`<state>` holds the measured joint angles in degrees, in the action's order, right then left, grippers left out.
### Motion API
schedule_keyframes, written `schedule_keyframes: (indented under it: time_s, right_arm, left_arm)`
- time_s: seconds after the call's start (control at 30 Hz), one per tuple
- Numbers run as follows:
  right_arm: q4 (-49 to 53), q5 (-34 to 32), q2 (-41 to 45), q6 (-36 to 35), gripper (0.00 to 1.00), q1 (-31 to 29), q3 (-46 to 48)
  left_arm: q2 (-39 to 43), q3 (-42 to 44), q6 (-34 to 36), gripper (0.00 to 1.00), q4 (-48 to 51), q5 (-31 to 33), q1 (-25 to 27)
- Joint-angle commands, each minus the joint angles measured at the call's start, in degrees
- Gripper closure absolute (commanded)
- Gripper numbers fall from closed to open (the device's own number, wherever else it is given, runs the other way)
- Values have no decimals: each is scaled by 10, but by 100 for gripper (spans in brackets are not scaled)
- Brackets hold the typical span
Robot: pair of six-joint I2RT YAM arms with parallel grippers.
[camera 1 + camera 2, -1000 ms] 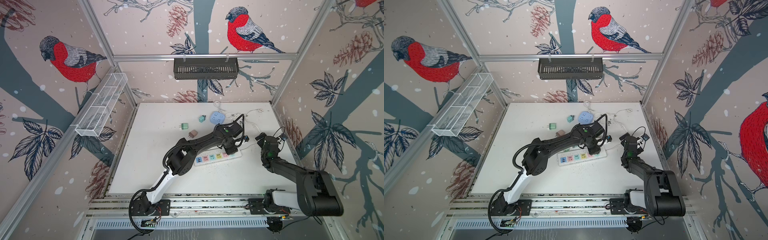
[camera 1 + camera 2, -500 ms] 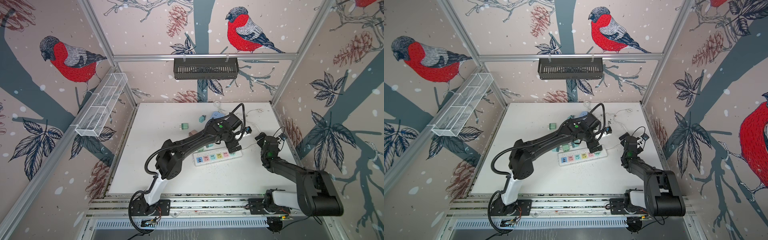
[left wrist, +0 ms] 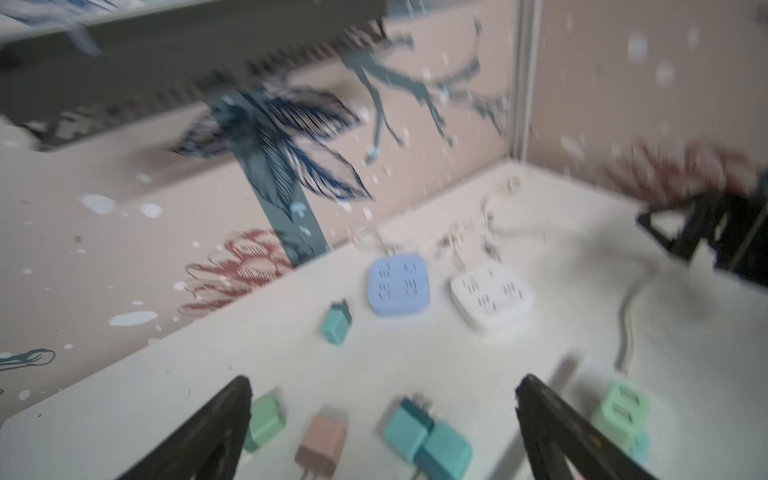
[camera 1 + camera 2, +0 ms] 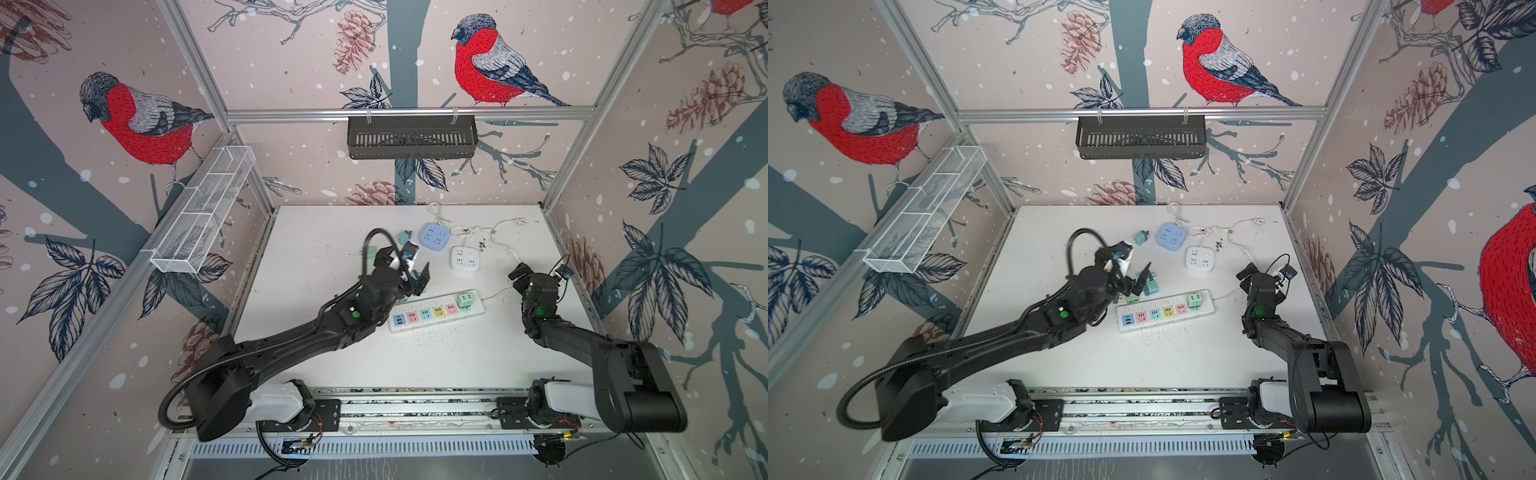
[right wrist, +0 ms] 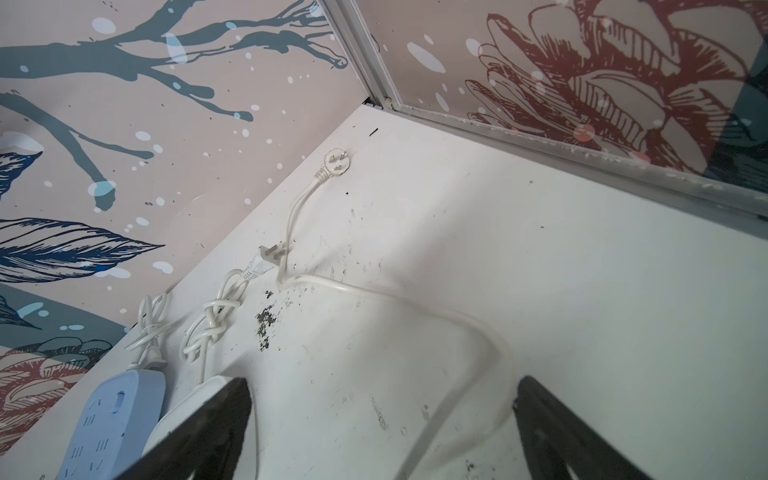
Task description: Insert the plug
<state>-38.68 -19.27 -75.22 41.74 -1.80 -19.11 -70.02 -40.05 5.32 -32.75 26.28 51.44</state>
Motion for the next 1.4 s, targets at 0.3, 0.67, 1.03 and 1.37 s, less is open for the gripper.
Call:
schedule_keyframes:
  time_s: [0.3, 0.67, 1.03, 1.37]
  right_arm:
    - [14, 100, -59, -43, 0, -24, -111]
    - [1, 58, -90, -144, 7, -88, -145]
    - [-106, 85, -125, -135, 9, -62, -98]
    - [-107, 67, -136, -141, 9, -71, -105]
  left_arm:
    - [-12, 19, -75, 2, -69, 33, -131]
    - [-237, -205, -121, 4, 143, -41, -182]
    - [-427, -413, -119, 16, 260, -256, -245]
    - [-596, -612, -101, 21, 375, -259, -246]
